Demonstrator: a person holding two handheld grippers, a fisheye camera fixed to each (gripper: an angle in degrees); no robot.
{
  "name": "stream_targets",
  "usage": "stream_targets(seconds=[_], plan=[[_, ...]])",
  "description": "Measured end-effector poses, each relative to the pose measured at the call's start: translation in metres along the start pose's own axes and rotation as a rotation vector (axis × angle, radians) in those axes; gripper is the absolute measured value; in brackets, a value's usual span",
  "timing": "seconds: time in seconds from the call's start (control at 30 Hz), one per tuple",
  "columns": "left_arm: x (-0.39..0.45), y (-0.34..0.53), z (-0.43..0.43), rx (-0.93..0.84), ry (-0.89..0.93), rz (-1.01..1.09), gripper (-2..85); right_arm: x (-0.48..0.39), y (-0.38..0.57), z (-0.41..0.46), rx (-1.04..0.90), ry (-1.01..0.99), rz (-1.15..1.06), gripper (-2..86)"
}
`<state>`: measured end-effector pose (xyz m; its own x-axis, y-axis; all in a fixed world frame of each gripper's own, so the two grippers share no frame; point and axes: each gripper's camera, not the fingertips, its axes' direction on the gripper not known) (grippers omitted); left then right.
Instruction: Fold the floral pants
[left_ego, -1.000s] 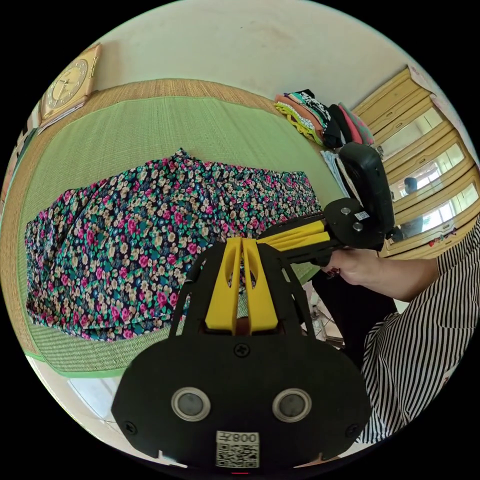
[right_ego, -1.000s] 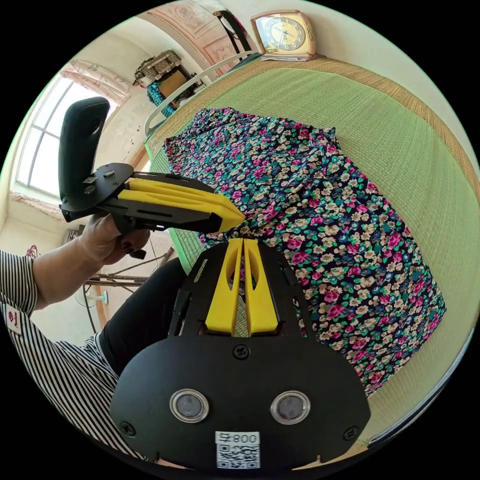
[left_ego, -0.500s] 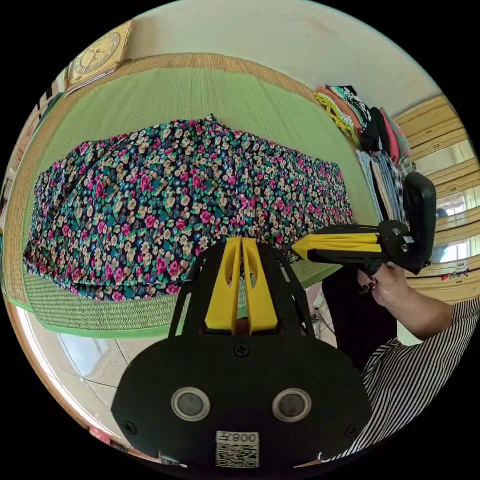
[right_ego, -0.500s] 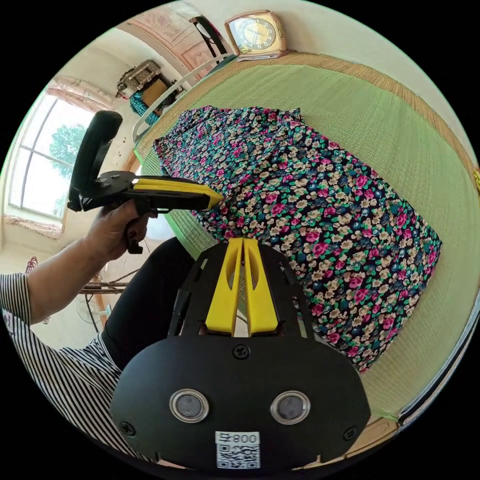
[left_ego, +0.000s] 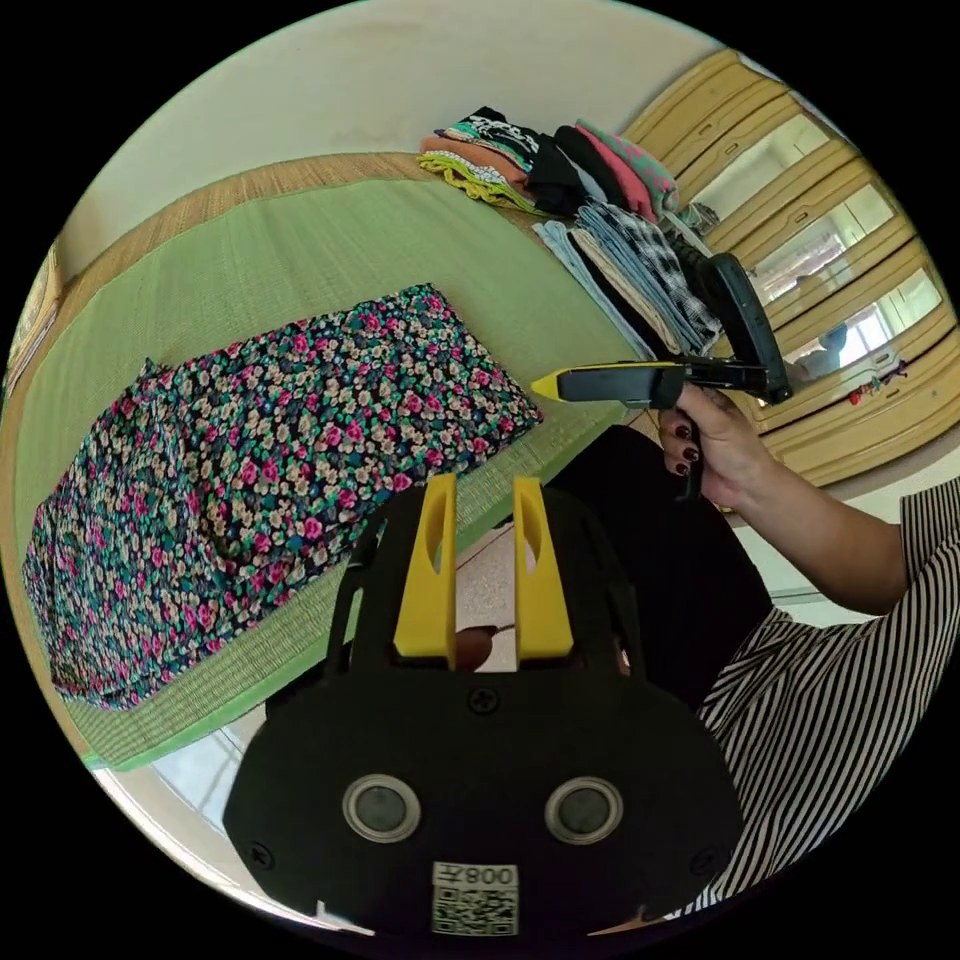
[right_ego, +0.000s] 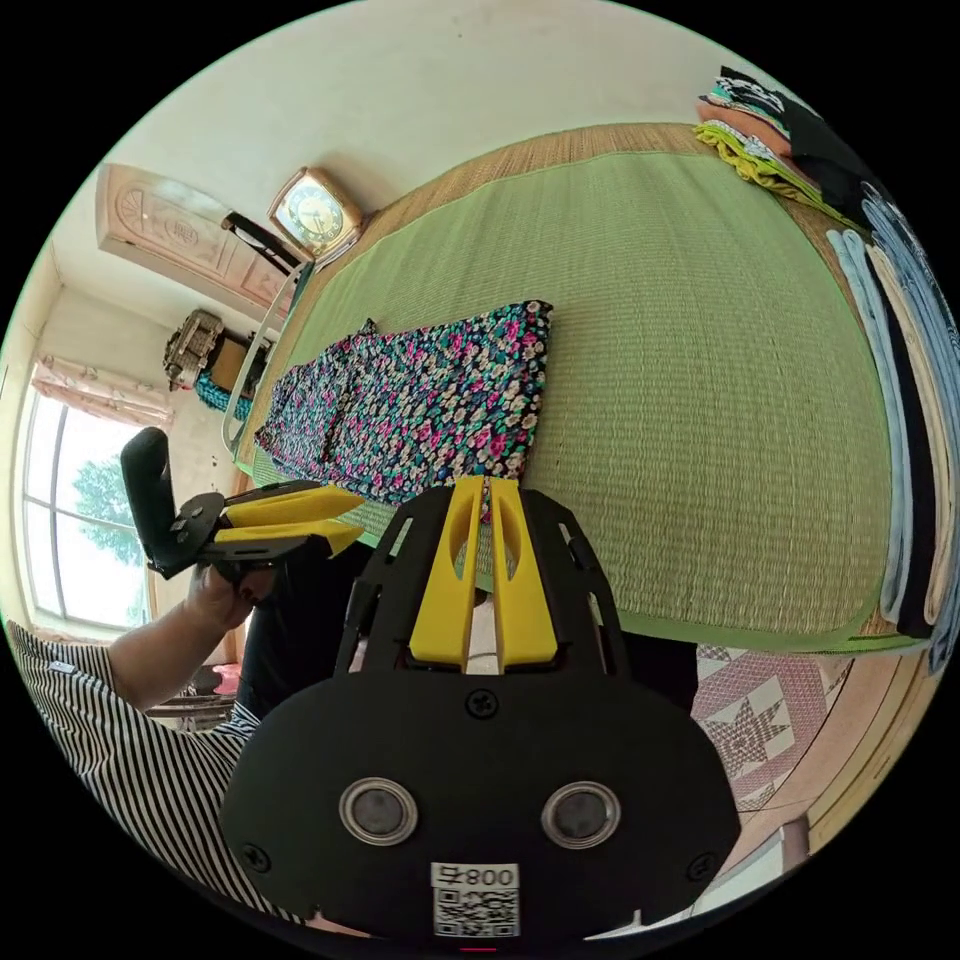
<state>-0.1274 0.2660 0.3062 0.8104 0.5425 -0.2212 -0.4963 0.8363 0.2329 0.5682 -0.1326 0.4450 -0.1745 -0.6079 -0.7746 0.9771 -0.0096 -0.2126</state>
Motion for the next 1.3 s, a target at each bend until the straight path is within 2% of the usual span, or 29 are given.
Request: stream_targets(seconds=[0.17, 0.23, 0.33, 0.57, 0.77, 1.1, 1.3], plan=[[0.063, -0.036, 0.037, -0.087, -0.136, 0.186, 9.8, 0.04, -0.001, 0.008, -0.066, -0.071, 0.045, 2.0], [0.077, -0.041, 0.056, -0.163, -0.204, 0.227, 9.3, 0.052, 0.001, 0.007, -0.06, -0.103, 0.062, 2.4], [0.093, -0.038, 0.062, -0.145, -0.311, 0.224, 6.0, 0.07, 0.001, 0.001, -0.061, -0.141, 0.064, 3.4], [0.098, -0.024, 0.045, -0.067, -0.191, 0.14, 2.2, 0.125, -0.047, -0.025, 0.02, -0.215, 0.12, 8.2], [0.106, -0.011, 0.03, -0.03, -0.174, 0.148, 1.9, 0.15, -0.105, -0.007, -0.053, -0.243, 0.148, 9.8], [0.1, 0.016, 0.003, -0.006, -0.146, 0.156, 1.9, 0.163, -0.128, -0.007, -0.132, -0.229, 0.139, 4.3], [0.094, 0.038, -0.025, 0.038, -0.047, 0.166, 1.9, 0.183, -0.109, -0.049, -0.046, -0.283, 0.183, 2.3]])
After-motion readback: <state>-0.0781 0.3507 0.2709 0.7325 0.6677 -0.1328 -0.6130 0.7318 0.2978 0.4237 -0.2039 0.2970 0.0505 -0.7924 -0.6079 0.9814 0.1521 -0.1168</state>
